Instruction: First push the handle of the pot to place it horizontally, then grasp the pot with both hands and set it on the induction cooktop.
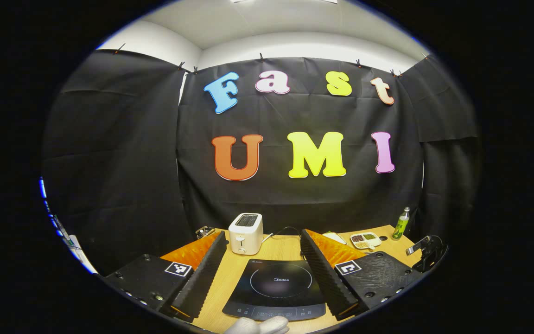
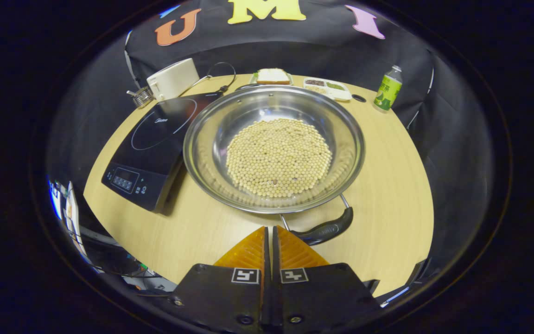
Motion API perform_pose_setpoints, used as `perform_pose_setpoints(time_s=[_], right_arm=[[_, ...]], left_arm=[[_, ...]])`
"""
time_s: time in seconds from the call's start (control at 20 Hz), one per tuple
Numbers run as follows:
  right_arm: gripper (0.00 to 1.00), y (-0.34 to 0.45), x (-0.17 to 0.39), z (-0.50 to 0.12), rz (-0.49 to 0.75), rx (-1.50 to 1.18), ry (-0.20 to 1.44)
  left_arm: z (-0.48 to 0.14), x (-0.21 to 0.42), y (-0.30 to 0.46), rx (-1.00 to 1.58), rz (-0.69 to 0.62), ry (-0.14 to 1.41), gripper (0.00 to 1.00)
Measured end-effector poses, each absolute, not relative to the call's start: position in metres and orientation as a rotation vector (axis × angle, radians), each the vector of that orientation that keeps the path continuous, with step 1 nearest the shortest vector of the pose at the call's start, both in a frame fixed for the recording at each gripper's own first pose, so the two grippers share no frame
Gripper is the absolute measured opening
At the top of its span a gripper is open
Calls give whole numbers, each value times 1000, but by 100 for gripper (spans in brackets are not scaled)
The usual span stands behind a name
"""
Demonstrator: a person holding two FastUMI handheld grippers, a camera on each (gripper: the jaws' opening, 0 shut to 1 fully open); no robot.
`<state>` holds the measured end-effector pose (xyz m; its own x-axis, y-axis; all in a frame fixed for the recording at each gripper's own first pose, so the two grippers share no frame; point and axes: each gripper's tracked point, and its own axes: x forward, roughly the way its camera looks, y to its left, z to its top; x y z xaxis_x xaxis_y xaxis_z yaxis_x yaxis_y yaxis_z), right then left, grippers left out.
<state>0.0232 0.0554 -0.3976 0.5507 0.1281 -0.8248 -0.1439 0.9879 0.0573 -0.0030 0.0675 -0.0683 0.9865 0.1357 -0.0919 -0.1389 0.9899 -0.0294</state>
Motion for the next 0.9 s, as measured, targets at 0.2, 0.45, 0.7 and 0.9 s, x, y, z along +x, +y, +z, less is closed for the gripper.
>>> perform_pose_setpoints(time_s=[0.2,0.45,0.7,0.9], right_arm=[[0,30,30,-398,131,-9,976],[4,4,43,-400,114,-13,983],[4,-25,60,-401,118,-71,989],[0,-47,74,-400,140,-115,989]], left_arm=[[-68,-1,59,-27,136,96,96],[-69,2,48,-24,147,106,96],[-72,6,37,-18,173,122,96],[-77,12,23,-25,192,141,96]])
